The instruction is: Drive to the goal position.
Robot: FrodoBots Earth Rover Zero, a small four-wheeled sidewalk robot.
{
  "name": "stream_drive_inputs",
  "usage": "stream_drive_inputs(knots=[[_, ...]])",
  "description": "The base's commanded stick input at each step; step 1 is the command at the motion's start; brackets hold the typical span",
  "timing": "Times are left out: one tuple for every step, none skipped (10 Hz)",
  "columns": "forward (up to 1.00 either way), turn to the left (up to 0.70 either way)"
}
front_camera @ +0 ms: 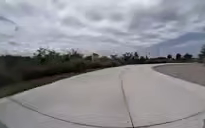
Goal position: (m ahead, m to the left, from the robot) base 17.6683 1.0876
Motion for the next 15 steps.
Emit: stream_drive_inputs(knots=[[0.85,0.0],[0.85,0.0],[0.85,0.0],[0.85,0.0],[0.85,0.0],[0.85,0.0],[0.85,0.0],[0.85,0.0],[0.85,0.0],[0.85,0.0],[0.85,0.0],[0.85,0.0],[0.85,0.0],[0.85,0.0],[0.85,0.0]])
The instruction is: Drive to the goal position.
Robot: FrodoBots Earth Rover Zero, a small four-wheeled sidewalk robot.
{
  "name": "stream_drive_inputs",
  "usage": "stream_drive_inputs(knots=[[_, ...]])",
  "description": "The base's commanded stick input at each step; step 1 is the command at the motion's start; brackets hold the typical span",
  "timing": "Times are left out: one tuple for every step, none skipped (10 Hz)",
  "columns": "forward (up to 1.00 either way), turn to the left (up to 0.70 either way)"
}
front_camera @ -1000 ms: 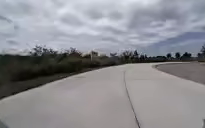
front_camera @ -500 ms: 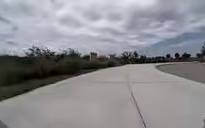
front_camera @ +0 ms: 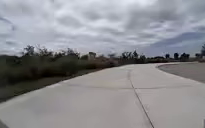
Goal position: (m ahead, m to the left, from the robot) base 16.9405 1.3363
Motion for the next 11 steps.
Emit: stream_drive_inputs(knots=[[0.85,0.0],[0.85,0.0],[0.85,0.0],[0.85,0.0],[0.85,0.0],[0.85,-0.32],[0.85,-0.34],[0.85,-0.34],[0.85,-0.34],[0.85,-0.34],[0.85,-0.34]])
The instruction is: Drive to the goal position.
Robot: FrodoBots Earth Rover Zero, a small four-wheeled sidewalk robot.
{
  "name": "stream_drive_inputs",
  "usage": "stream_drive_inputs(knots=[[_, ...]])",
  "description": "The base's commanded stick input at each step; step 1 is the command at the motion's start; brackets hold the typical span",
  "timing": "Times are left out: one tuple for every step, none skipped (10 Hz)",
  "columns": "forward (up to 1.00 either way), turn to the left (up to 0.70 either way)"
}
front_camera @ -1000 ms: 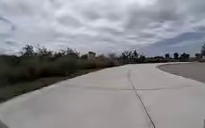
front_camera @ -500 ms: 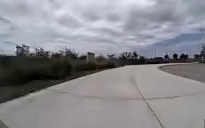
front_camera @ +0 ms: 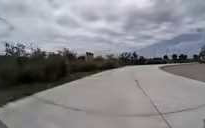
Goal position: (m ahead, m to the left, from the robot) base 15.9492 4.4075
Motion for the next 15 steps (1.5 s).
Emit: stream_drive_inputs(knots=[[0.85,-0.34],[0.85,-0.14],[0.85,0.0],[0.85,0.0],[0.85,0.0],[0.85,0.0],[0.85,0.0],[0.85,0.0],[0.85,0.0],[0.85,0.0],[0.85,0.0],[0.85,0.0],[0.85,0.0],[0.85,0.0],[0.85,0.0]])
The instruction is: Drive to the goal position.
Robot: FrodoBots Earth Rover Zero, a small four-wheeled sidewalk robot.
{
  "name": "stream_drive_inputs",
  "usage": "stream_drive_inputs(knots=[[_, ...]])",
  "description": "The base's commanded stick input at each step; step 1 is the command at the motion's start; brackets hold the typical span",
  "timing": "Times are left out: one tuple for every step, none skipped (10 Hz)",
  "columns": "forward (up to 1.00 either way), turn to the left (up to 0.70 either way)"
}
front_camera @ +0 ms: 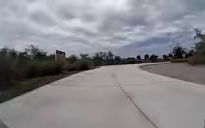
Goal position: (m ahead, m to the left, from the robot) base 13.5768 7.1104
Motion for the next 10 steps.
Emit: stream_drive_inputs(knots=[[0.85,0.0],[0.85,0.0],[0.85,0.0],[0.85,0.0],[0.85,0.0],[0.85,0.0],[0.85,0.0],[0.85,0.0],[0.85,0.0],[0.85,0.0]])
